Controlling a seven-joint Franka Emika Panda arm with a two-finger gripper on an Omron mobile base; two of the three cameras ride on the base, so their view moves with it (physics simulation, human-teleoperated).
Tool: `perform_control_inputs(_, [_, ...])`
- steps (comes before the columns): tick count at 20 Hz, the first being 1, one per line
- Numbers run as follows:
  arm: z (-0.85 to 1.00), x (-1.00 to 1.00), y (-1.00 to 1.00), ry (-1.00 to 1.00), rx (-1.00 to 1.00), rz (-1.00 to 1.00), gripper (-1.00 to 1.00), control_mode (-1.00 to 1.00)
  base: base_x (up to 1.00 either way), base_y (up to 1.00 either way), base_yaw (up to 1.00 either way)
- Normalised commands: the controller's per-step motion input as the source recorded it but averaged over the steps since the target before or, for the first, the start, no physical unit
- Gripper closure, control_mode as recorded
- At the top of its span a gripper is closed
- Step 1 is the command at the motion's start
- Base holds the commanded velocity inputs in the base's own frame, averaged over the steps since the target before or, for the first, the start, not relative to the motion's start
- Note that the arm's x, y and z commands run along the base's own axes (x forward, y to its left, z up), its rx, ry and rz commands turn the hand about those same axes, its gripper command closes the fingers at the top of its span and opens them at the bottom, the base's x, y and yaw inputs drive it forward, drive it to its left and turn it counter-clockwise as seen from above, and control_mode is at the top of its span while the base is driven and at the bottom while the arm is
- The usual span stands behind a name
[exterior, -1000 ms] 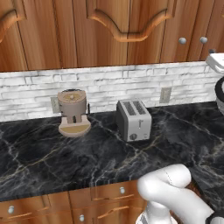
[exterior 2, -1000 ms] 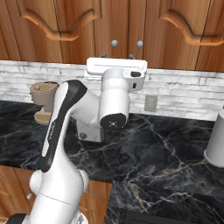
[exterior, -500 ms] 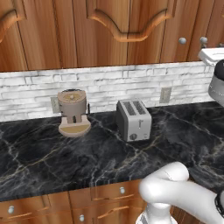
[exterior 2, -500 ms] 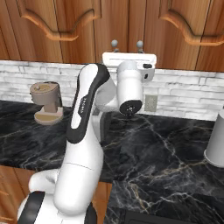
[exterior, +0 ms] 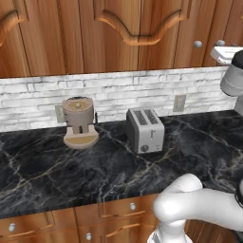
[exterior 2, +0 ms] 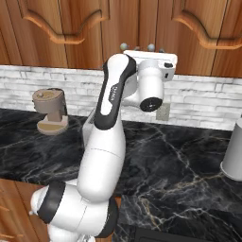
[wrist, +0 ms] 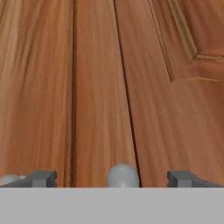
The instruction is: Open the cabinet. Pick the orange and tangerine from the cabinet and place them into the bowl. Then close the cabinet.
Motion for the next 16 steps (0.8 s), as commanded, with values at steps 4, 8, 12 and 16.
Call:
perform_control_inputs(4, [-0.01,0.73,-0.02,0.05,0.0,0.0,-1.0,-1.0,0.0,0.0,0.0])
perform_control_inputs(8, [-0.01,0.82,-0.1,0.03,0.0,0.0,-1.0,-1.0,0.0,0.0,0.0])
perform_control_inputs(12, [-0.05,0.77,-0.16,0.03,0.0,0.0,1.0,-1.0,0.0,0.0,0.0])
perform_control_inputs(16, [0.0,0.07,0.0,0.01,0.0,0.0,1.0,-1.0,0.0,0.0,0.0])
